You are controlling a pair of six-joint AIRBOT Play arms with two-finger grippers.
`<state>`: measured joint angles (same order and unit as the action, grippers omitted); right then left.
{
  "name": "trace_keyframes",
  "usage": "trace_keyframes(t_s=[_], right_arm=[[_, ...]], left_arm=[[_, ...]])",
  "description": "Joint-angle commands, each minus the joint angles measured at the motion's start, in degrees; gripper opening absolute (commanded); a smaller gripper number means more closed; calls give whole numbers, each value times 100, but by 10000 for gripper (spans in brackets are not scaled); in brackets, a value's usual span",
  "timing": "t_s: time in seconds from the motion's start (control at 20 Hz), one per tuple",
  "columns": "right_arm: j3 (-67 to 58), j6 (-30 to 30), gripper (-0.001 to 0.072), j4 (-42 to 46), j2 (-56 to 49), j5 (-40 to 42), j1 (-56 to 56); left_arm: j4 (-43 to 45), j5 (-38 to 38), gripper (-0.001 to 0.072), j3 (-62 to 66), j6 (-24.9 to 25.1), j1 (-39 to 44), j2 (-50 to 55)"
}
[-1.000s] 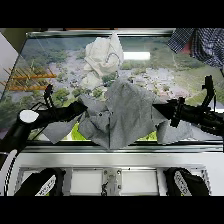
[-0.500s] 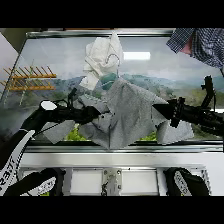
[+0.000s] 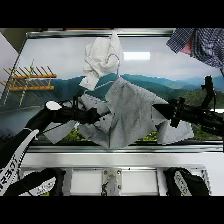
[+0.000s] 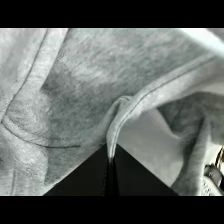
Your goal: Fold the clothes and pants, and hang the long-sleeved shirts on hangers.
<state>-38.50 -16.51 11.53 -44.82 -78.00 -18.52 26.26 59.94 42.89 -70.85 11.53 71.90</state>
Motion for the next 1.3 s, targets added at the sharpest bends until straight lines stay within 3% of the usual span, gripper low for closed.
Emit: trace_keyframes(t_s=[0.0,0.25,0.45,0.8,1.1,1.25], right_arm=[[-2,-7,19,-442,9,-44,4],[-9,-28,15,-1338,46,-52,9],[-9,-256,15,-1327,87,-511,13],[-9,-354,15,-1191,85,-638,15],[-9,-411,14,-754,85,-647,13],[-9,-385,14,-667,85,-647,4]], left_arm=[[164,9,21,4,7,-468,-369],[1329,-4,21,7,-553,-693,-839],[1314,-201,21,7,-612,-693,-837],[1333,-313,21,109,-610,-743,-837],[1355,-98,21,553,-610,-1464,-837],[1971,-48,21,664,-688,-1558,-831]])
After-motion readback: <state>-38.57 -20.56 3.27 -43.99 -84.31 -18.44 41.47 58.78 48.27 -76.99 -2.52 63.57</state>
